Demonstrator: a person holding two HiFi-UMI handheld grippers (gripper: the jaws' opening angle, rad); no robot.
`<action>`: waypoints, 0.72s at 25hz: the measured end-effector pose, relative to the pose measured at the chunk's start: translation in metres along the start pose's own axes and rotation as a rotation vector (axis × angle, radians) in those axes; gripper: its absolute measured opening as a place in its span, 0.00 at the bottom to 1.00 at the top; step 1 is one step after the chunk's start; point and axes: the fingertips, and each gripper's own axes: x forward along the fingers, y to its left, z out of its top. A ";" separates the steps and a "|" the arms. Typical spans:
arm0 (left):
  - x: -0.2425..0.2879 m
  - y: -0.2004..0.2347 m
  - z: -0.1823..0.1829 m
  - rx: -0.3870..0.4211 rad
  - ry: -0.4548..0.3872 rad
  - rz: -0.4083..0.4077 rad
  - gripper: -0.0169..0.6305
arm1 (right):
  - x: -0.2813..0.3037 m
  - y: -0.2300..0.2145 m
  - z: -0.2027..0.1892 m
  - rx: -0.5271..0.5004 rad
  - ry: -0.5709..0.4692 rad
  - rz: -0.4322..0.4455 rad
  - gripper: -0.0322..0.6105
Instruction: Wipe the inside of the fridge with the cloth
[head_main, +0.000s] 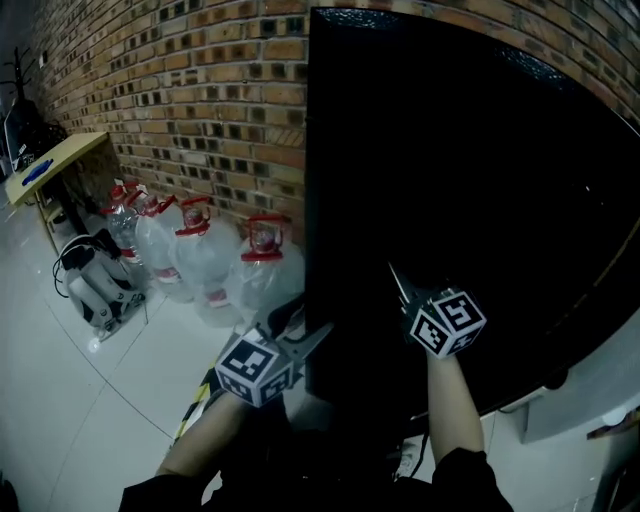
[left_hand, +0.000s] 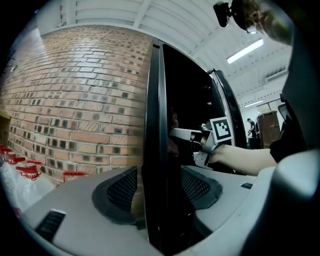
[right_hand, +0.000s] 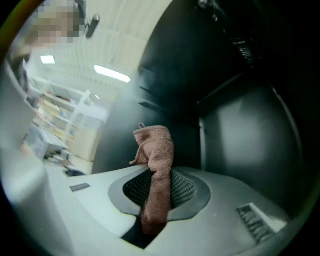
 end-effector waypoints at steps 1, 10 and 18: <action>-0.004 -0.003 -0.004 -0.008 0.001 -0.013 0.47 | -0.005 0.012 -0.001 0.004 -0.018 0.056 0.17; -0.028 -0.005 -0.006 -0.054 -0.041 -0.076 0.49 | -0.010 0.106 -0.034 -0.064 0.031 0.409 0.17; -0.030 -0.003 -0.005 -0.062 -0.056 -0.058 0.49 | 0.014 0.077 -0.057 0.011 0.050 0.214 0.17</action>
